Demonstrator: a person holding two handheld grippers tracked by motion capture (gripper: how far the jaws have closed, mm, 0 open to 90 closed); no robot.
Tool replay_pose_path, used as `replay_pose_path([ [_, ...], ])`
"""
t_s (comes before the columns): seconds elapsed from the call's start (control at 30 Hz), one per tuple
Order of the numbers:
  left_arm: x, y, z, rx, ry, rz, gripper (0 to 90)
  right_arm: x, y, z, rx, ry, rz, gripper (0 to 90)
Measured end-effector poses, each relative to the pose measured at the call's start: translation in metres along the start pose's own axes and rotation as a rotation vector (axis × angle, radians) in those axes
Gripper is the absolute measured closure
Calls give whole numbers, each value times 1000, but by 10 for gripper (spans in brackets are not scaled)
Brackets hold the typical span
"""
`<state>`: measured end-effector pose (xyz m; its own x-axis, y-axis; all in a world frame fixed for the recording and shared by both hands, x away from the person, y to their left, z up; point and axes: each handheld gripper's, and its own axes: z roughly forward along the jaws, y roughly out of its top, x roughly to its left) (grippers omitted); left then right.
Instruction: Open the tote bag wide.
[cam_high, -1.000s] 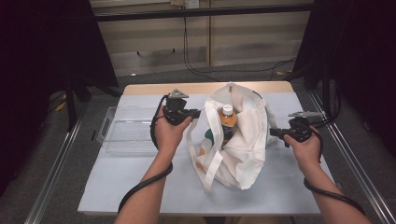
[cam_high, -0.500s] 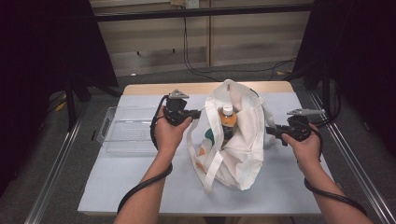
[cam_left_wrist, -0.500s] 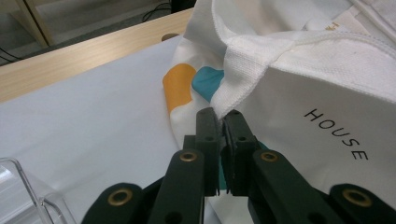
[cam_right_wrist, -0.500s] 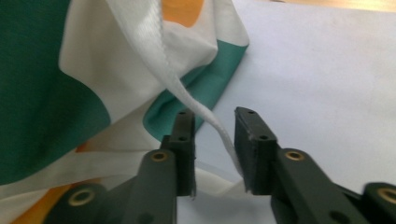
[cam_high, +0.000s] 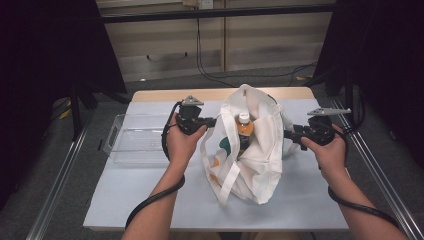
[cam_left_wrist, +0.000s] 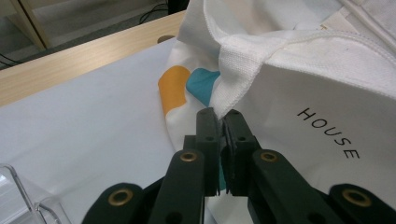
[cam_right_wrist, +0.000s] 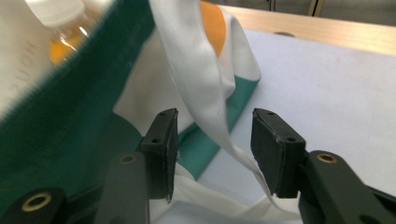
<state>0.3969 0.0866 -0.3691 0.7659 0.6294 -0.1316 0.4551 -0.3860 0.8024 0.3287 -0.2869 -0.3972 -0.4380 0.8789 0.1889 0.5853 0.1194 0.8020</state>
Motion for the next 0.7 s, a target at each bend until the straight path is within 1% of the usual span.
replay_pose_path([
  [0.03,-1,0,1,-14,3,-19,865,1,3,-1,-7,4,-3,539],
  [0.07,-1,0,1,-10,2,-15,865,1,6,-2,-12,13,-8,559],
  [0.1,-1,0,1,-10,2,-15,866,1,6,-2,-12,13,-8,559],
  [0.13,1,2,1,-4,5,-10,866,1,11,-5,-20,13,-2,629],
  [0.2,2,3,1,-1,5,-9,867,2,14,-6,-32,26,4,705],
  [0.27,3,4,2,-6,6,-14,868,3,17,-4,-31,28,-2,753],
  [0.3,3,4,2,-6,6,-14,869,3,17,-4,-31,28,-2,753],
  [0.33,5,6,2,-3,11,-13,869,3,18,-1,-26,25,2,821],
  [0.37,5,6,2,-3,11,-13,870,3,18,-1,-26,25,2,821],
  [0.4,7,6,2,-2,16,-20,870,1,18,3,-22,22,5,850],
  [0.43,8,7,2,3,19,-20,870,0,18,4,-23,22,15,858],
  [0.47,9,6,4,-8,19,-29,870,-2,17,6,-24,19,23,865],
  [0.5,11,6,4,4,20,-20,871,-3,17,8,-21,15,32,875],
  [0.57,11,5,4,-4,26,-26,871,-7,15,11,-12,8,45,885],
  [0.6,13,4,6,-11,24,-52,872,-9,13,13,-8,3,51,887],
  [0.63,13,4,6,-11,24,-52,872,-9,13,13,-8,3,51,887],
  [0.67,16,2,8,-7,32,-58,872,-14,10,16,-3,-1,65,891],
  [0.7,16,2,8,-7,32,-58,873,-14,10,16,-3,-1,65,891],
])
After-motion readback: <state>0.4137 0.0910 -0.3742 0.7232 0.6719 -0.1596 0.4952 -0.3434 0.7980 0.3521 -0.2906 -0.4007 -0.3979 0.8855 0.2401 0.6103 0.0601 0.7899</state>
